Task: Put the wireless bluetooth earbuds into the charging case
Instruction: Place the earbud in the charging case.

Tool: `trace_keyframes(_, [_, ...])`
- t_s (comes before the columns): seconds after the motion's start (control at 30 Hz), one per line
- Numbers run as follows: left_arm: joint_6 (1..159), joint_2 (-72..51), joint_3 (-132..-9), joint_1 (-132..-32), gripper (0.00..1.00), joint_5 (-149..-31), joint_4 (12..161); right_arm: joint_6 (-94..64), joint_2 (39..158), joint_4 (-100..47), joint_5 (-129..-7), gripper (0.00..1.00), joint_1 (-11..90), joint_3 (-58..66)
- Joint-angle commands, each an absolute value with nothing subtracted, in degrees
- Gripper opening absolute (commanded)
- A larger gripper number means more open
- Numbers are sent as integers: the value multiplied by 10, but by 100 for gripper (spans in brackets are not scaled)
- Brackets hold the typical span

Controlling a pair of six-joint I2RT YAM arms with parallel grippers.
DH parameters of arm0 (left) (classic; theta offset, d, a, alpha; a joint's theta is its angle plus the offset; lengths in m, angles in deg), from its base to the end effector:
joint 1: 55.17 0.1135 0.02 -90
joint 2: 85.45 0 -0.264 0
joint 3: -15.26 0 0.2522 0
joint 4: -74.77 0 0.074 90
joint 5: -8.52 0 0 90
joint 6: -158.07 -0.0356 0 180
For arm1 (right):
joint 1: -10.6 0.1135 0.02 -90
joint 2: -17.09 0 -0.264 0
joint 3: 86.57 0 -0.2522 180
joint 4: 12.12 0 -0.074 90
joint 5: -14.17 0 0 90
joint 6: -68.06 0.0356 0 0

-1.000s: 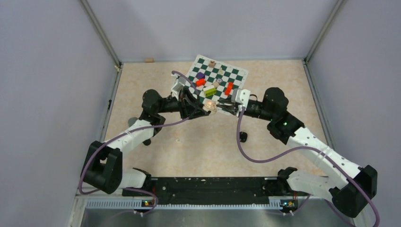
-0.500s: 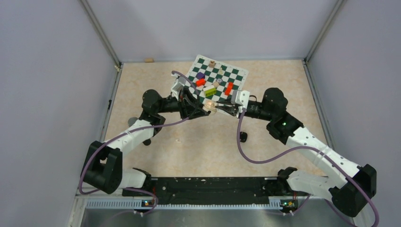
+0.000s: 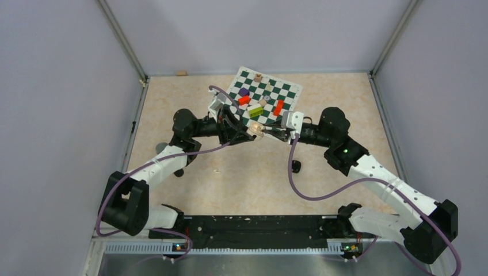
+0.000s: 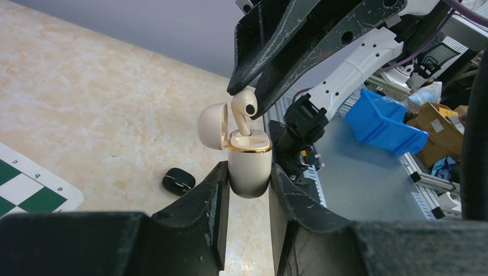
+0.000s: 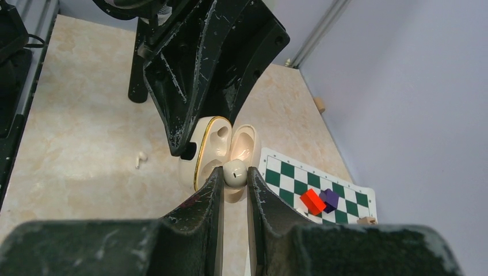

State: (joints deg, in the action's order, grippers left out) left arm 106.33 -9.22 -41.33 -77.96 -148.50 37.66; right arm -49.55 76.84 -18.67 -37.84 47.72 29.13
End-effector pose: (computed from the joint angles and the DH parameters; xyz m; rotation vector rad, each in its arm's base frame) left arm 0.2441 -0.1381 0.3115 0.9421 1.3794 -1.5658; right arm 0.1785 0.1626 0.3580 -1.2686 1.0363 0.6577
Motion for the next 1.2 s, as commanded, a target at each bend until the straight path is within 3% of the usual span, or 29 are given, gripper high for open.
trace_keyframes(0.0, [1077,-107,-413,-773,0,-1458,332,-498,765,-198,-340,12,490,289])
trace_keyframes(0.4, [1088,-103,-400,-770,0,-1446,299,-467,765,-184,-350,19,490,281])
trace_keyframes(0.63, [1093,-100,-373,-770,0,-1430,222,-429,770,-168,-372,17,493,274])
trace_keyframes(1.17, [1054,-98,-364,-770,0,-1414,222,-448,780,-192,-407,16,520,260])
